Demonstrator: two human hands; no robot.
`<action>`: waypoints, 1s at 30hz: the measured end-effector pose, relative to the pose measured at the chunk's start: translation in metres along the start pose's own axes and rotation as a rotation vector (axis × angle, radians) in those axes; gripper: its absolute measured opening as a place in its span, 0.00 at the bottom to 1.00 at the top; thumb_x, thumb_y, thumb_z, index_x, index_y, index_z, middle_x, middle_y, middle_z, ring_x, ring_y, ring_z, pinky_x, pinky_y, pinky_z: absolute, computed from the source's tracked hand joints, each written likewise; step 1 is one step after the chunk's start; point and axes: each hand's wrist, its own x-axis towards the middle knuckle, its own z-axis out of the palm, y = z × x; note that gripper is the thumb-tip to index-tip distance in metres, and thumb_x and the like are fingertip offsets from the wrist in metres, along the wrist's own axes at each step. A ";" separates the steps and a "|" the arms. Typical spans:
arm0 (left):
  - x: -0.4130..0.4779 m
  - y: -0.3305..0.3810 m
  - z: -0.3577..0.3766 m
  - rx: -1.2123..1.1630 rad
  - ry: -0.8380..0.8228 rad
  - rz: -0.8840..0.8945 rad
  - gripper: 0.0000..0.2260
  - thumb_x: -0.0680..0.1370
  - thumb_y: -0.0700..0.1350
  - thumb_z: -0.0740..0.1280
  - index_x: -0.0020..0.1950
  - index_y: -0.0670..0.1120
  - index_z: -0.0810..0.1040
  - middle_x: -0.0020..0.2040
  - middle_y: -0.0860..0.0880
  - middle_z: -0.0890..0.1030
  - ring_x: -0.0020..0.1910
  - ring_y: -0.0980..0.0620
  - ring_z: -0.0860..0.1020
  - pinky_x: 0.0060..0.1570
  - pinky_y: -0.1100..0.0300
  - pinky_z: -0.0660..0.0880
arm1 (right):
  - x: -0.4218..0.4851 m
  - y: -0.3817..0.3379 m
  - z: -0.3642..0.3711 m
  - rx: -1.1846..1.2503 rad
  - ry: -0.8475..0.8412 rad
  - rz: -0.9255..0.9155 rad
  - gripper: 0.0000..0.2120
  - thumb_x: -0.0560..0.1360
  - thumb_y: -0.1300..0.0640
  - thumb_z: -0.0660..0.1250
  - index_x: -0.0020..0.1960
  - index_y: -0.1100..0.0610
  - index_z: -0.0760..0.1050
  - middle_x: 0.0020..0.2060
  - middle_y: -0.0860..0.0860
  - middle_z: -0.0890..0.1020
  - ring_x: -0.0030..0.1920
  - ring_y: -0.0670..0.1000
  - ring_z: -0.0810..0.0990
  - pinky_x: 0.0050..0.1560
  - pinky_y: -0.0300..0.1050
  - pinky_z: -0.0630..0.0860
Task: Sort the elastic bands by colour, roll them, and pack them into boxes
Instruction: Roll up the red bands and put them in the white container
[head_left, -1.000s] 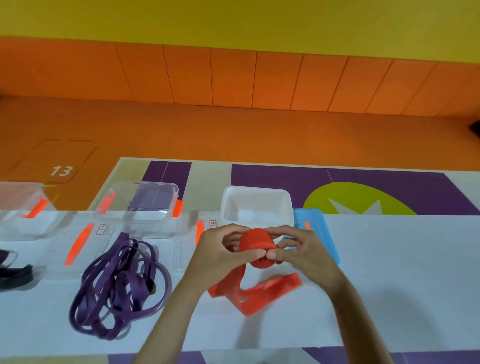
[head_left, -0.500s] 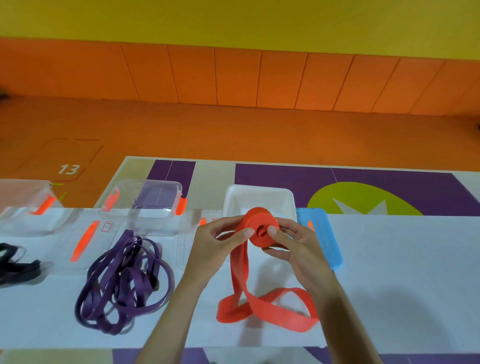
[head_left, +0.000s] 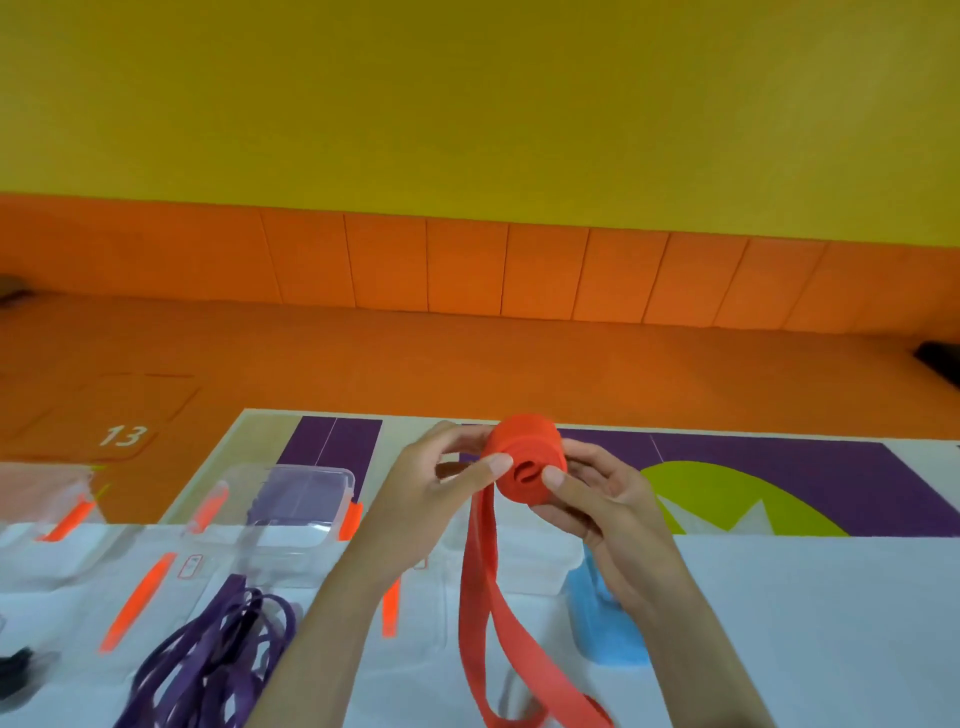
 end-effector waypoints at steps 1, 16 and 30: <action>0.005 0.008 -0.003 0.032 -0.016 0.018 0.15 0.75 0.61 0.74 0.60 0.58 0.83 0.57 0.58 0.85 0.58 0.61 0.82 0.57 0.69 0.77 | 0.004 -0.010 0.004 -0.013 -0.004 -0.023 0.30 0.58 0.44 0.89 0.56 0.54 0.86 0.55 0.62 0.87 0.53 0.59 0.89 0.47 0.45 0.86; 0.025 0.053 -0.012 -0.176 0.135 0.043 0.23 0.65 0.60 0.82 0.59 0.58 0.86 0.55 0.55 0.88 0.56 0.55 0.86 0.52 0.61 0.82 | 0.028 -0.075 0.042 -0.096 0.049 -0.215 0.26 0.59 0.45 0.86 0.54 0.52 0.87 0.52 0.58 0.88 0.50 0.58 0.90 0.44 0.48 0.86; 0.017 0.076 -0.025 -0.203 0.162 0.032 0.14 0.63 0.54 0.82 0.48 0.59 0.90 0.48 0.51 0.89 0.46 0.56 0.86 0.47 0.65 0.83 | 0.019 -0.064 0.047 0.124 -0.032 -0.135 0.27 0.67 0.49 0.81 0.62 0.58 0.85 0.54 0.60 0.88 0.53 0.58 0.89 0.46 0.44 0.86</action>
